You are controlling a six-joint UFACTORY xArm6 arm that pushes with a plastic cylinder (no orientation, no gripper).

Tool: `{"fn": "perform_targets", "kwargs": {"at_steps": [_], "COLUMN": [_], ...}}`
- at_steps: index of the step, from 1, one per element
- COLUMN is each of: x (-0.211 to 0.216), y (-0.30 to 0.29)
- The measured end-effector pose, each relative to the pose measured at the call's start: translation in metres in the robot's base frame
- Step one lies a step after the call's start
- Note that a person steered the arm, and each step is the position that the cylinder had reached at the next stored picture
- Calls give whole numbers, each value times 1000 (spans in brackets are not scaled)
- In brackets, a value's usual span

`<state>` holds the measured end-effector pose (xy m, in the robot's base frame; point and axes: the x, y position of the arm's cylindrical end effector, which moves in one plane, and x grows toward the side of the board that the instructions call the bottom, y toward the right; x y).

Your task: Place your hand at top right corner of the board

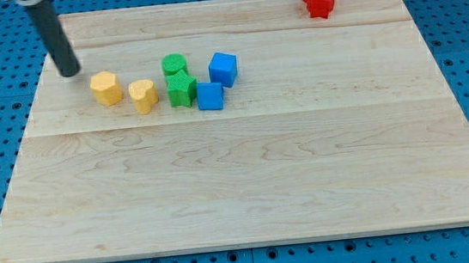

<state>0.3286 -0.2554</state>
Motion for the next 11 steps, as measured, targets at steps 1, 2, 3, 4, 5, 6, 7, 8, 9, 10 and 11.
{"fn": "perform_targets", "kwargs": {"at_steps": [1,2,3,4,5,6,7,8,9,10,11], "x": [38,52,51,49,99,160,159,103,12,-71,-138], "y": [-5,58,128,47,47,161,315,433,539,577,590]}}
